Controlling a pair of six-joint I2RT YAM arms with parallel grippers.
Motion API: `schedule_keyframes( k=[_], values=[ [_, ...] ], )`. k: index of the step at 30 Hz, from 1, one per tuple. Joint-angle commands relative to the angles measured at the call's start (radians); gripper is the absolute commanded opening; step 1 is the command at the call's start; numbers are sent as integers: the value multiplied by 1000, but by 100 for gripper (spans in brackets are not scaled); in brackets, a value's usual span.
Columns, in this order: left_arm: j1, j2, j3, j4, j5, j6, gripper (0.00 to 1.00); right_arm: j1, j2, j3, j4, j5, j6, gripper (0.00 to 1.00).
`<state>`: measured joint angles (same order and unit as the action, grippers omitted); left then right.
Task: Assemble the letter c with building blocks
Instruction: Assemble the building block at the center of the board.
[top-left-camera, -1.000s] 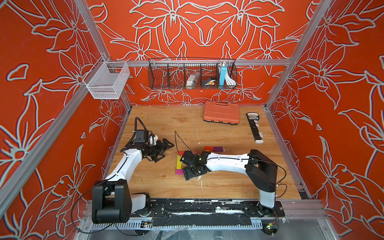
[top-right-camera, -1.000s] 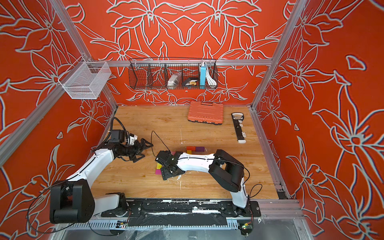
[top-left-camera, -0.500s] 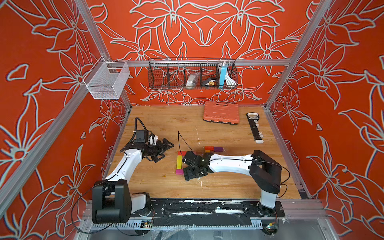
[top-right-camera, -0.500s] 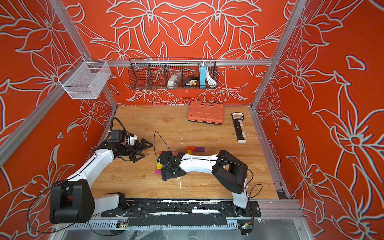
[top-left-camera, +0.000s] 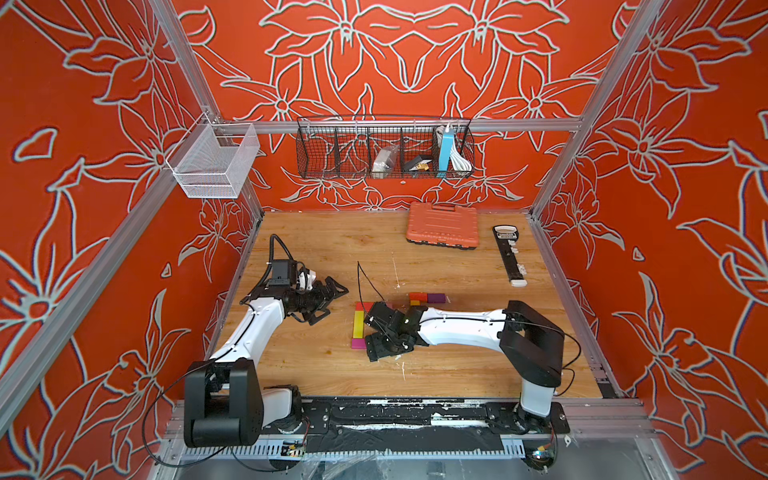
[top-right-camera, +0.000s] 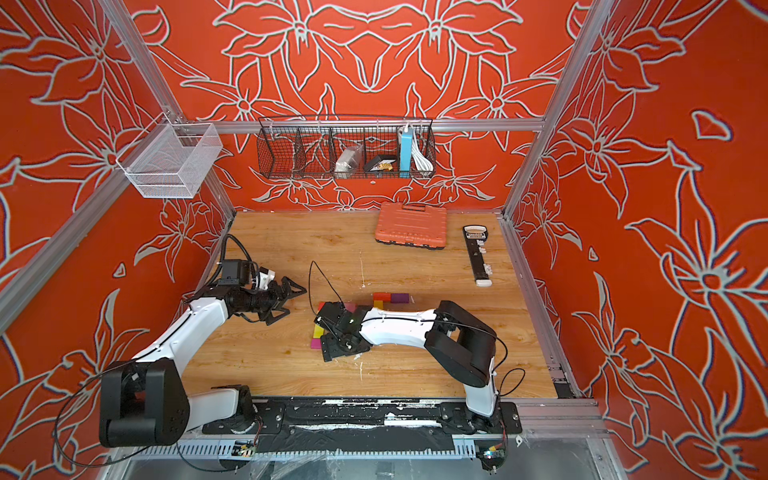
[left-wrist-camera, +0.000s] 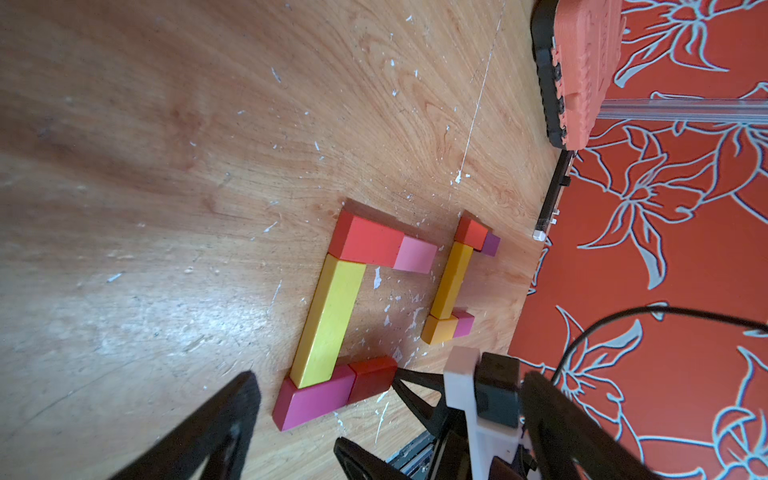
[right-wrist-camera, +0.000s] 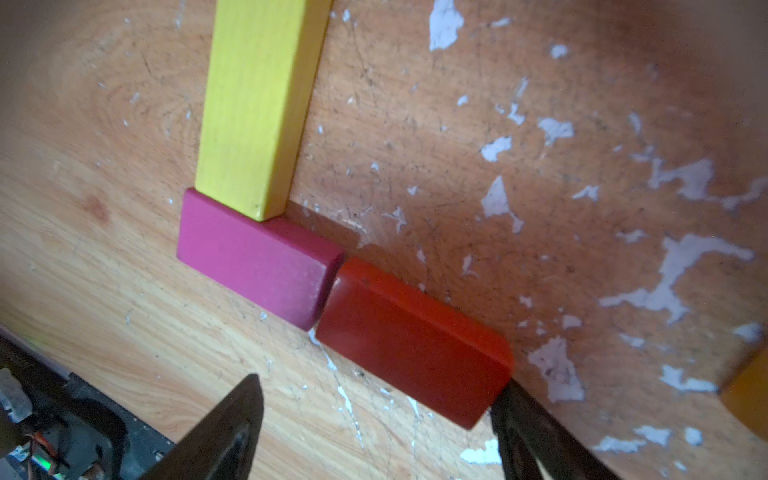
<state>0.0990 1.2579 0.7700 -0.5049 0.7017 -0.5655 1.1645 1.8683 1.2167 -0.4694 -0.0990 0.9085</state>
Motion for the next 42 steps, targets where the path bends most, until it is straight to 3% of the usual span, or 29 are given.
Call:
schedule_keyframes(
  k=[1, 42],
  values=[
    [7, 1, -13, 11, 15, 11, 98, -3, -9, -5, -2, -7, 12, 87],
    [7, 5, -20, 22, 19, 8, 98, -17, 6, 7, 6, -10, 2, 87]
  ],
)
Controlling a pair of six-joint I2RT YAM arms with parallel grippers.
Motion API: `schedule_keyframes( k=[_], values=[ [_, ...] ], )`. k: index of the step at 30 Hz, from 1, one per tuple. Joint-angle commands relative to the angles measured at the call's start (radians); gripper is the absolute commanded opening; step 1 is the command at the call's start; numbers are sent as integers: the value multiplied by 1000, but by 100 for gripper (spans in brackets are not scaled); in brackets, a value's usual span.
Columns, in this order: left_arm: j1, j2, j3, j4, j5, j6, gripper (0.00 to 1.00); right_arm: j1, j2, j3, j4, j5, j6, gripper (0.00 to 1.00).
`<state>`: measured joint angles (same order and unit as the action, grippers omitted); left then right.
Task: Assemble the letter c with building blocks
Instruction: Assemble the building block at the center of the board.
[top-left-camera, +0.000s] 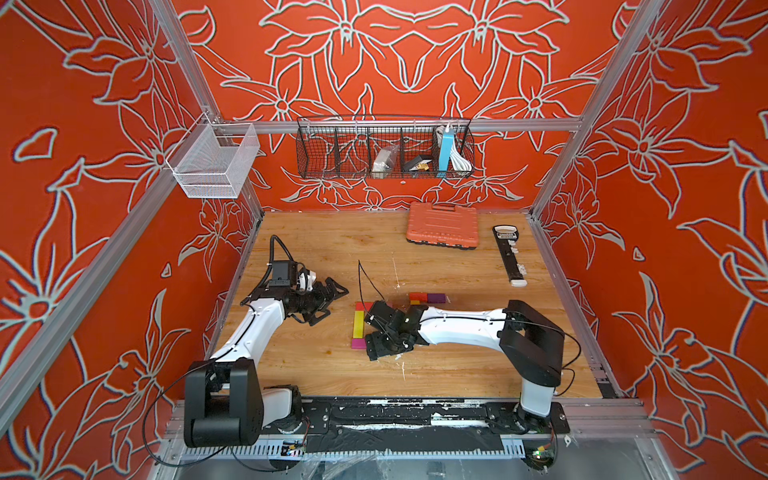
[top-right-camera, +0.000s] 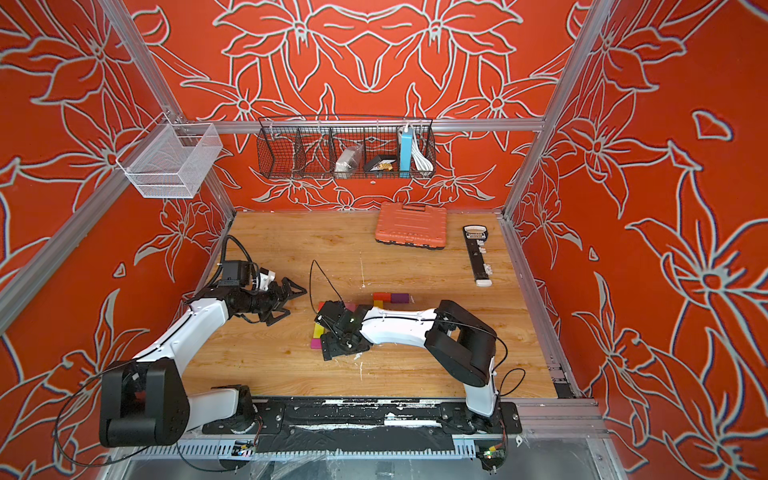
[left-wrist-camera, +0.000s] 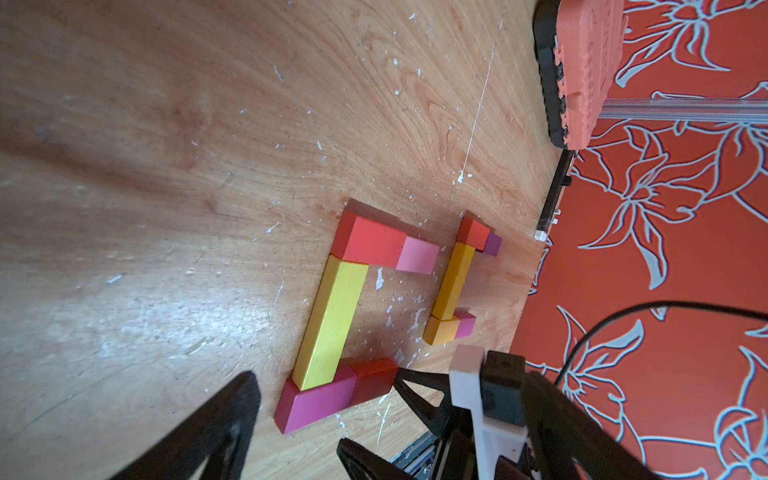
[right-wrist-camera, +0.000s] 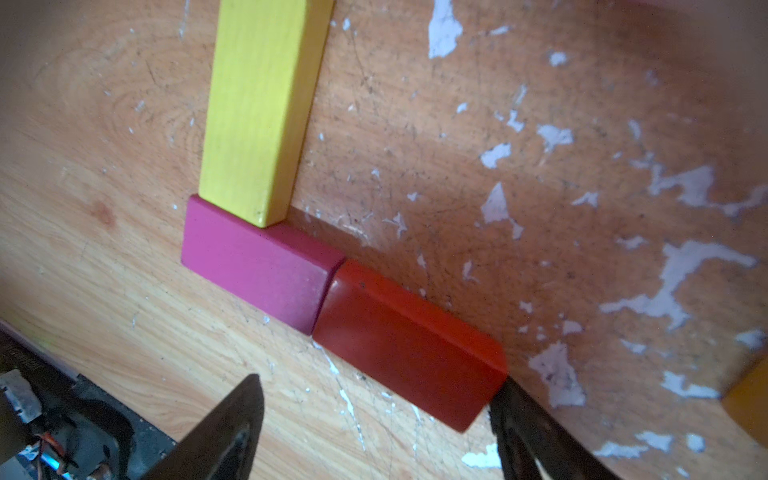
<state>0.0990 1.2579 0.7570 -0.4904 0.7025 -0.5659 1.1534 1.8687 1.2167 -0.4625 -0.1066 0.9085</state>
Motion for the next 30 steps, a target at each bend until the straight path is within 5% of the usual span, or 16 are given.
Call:
schedule_keyframes(
  k=[1, 30],
  values=[
    [6, 5, -7, 7, 18, 8, 98, -5, 7, 7, -1, -3, 2, 87],
    [6, 6, -10, 13, 20, 5, 98, -12, 11, 13, 7, -10, -2, 87]
  ],
)
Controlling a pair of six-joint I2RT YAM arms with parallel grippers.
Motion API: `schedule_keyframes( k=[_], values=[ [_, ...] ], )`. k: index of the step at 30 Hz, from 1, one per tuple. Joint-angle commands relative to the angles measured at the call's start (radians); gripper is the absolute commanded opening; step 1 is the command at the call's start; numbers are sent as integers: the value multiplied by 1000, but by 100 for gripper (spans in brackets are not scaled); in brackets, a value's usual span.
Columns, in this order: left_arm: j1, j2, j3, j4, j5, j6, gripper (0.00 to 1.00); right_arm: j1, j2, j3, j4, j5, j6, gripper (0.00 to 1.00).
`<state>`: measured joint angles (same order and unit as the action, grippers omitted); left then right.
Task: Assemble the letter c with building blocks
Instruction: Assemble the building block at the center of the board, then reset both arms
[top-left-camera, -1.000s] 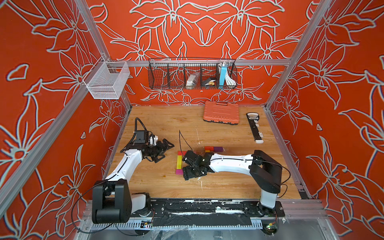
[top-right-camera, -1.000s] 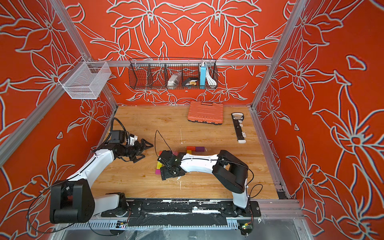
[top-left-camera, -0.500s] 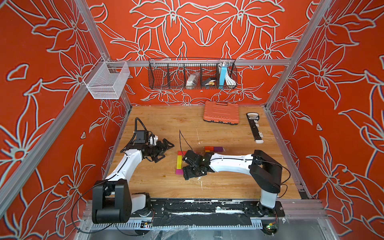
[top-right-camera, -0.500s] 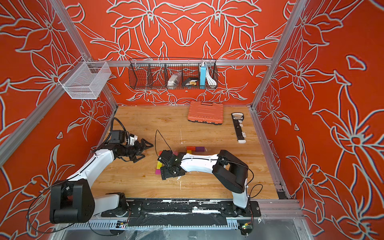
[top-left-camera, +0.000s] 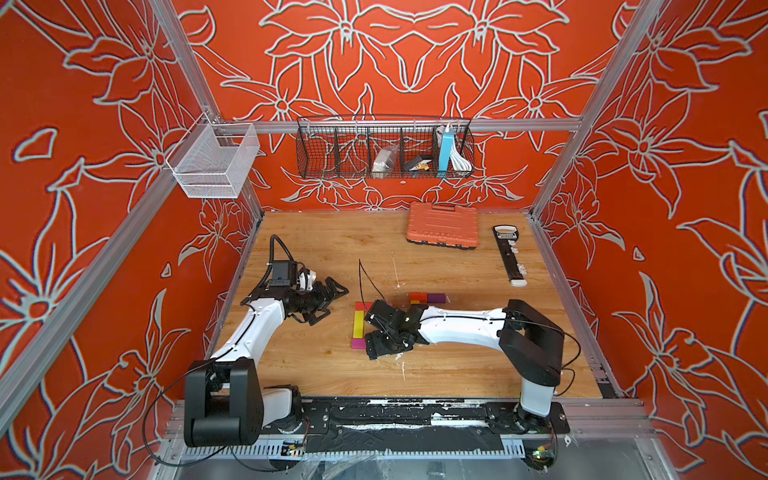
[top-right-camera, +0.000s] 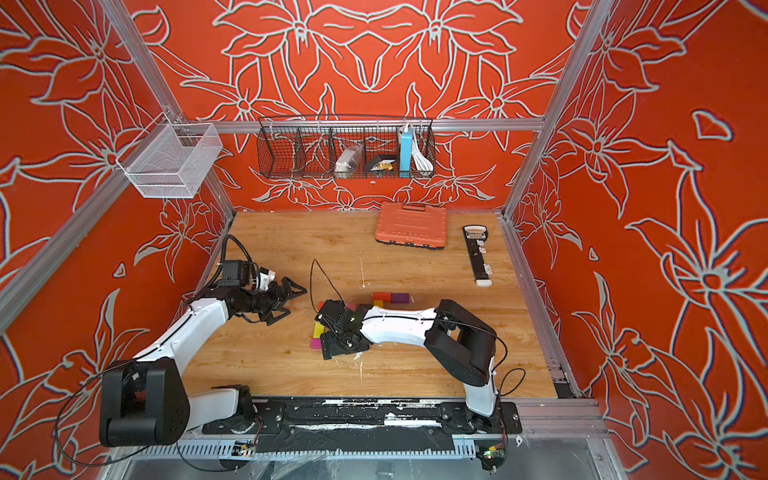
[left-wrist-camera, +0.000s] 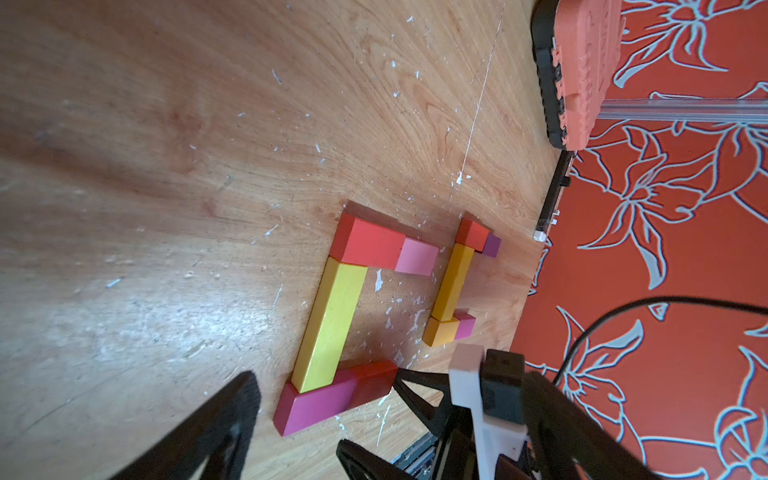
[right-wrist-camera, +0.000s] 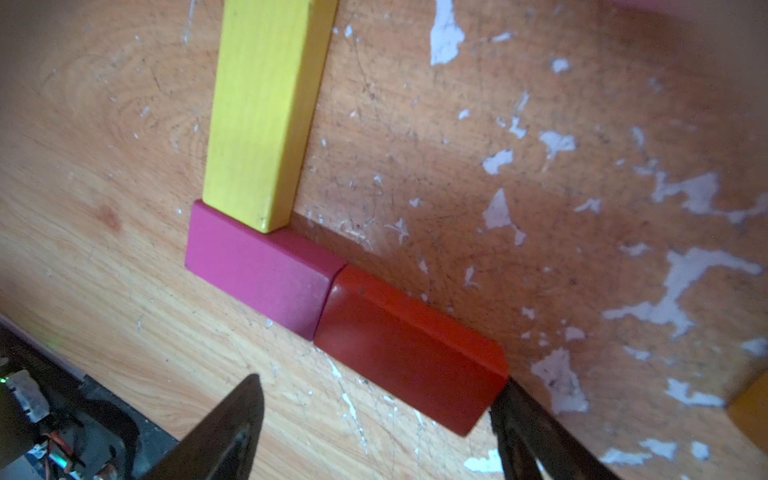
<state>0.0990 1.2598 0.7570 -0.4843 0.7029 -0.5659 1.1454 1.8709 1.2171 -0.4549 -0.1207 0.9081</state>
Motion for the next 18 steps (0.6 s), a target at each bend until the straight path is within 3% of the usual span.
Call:
schedule_keyframes(
  k=[1, 6, 11, 15, 18],
  values=[
    [7, 4, -9, 7, 20, 6, 98, -5, 2, 8, -1, 7, -2, 87],
    [6, -8, -7, 17, 33, 6, 98, -14, -90, -39, -17, 45, -3, 91],
    [3, -69, 25, 26, 31, 0, 98, -54, -329, -114, -87, 133, -19, 98],
    [-10, -126, 83, 12, -27, -1, 98, -165, -558, -172, -190, 222, -52, 98],
    [-38, -173, 120, 6, -153, 11, 98, -282, -726, -206, -276, 340, -92, 98]
  ],
)
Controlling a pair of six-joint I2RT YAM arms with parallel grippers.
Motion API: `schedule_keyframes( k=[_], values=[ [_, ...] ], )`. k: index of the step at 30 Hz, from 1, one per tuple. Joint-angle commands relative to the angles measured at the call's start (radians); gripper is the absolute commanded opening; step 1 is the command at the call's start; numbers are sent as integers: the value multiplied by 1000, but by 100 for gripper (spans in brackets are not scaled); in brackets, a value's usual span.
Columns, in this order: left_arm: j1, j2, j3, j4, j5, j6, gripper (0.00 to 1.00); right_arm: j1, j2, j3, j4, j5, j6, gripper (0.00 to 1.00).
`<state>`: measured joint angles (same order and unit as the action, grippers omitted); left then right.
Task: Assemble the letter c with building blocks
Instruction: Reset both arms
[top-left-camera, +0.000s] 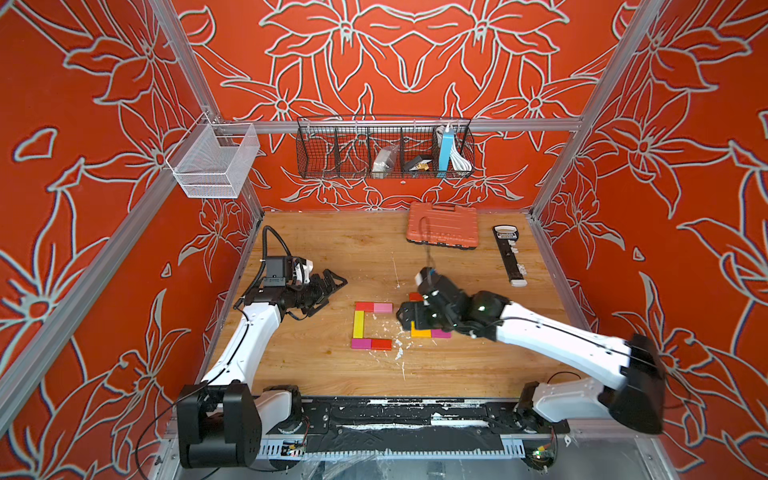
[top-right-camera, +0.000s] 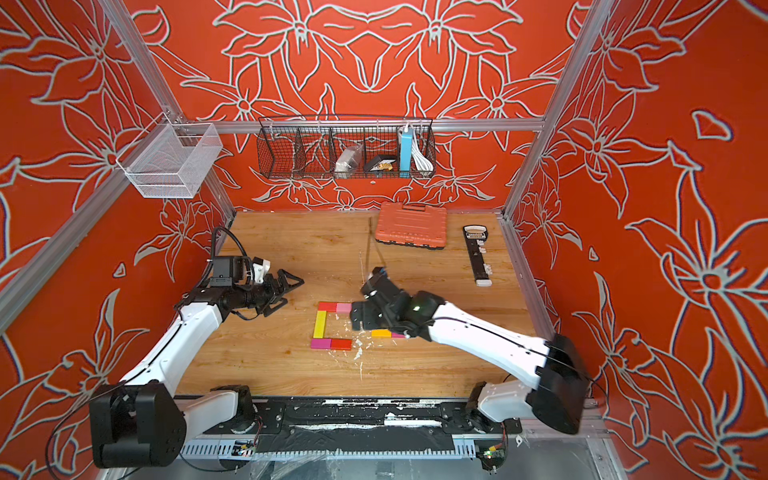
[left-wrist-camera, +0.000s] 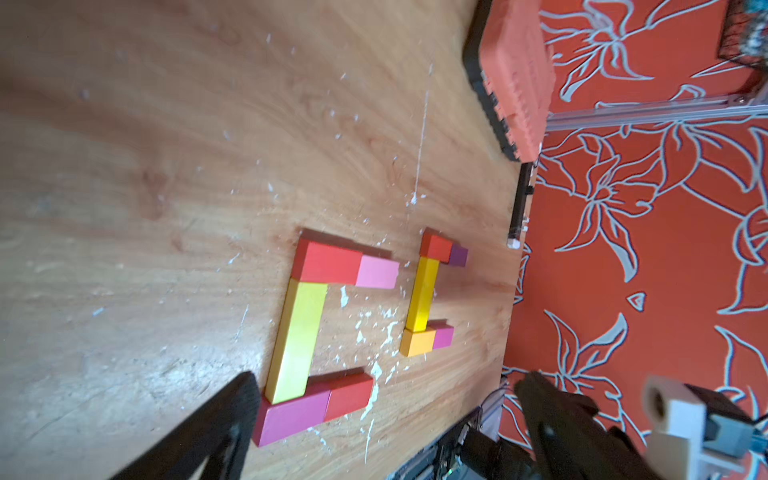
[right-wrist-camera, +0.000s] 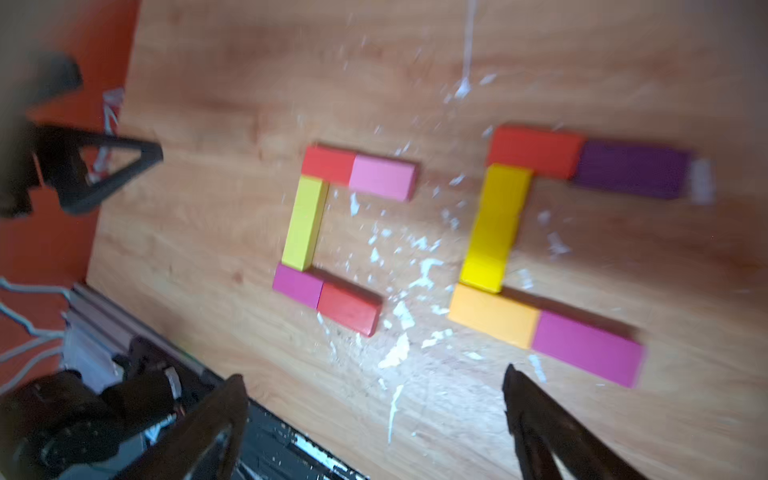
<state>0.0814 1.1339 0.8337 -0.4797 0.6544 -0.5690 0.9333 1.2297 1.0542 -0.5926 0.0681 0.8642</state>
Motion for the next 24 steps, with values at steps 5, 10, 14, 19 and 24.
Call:
schedule_keyframes(
  k=[5, 10, 14, 19, 24],
  values=[
    [-117, -210, -7, 116, -499, 156, 98, -285, -332, -142, -136, 421, -108, 98],
    [-134, -364, -227, 408, -739, 294, 98, -393, -510, -397, 237, 816, -267, 98],
    [-133, -339, -289, 469, -794, 411, 98, -531, -498, -500, 404, 862, -415, 98],
    [-127, -252, -364, 589, -811, 491, 98, -692, -288, -558, 470, 753, -423, 98],
    [-108, -156, -454, 774, -813, 524, 98, -728, -100, -531, 681, 722, -618, 98]
  ],
)
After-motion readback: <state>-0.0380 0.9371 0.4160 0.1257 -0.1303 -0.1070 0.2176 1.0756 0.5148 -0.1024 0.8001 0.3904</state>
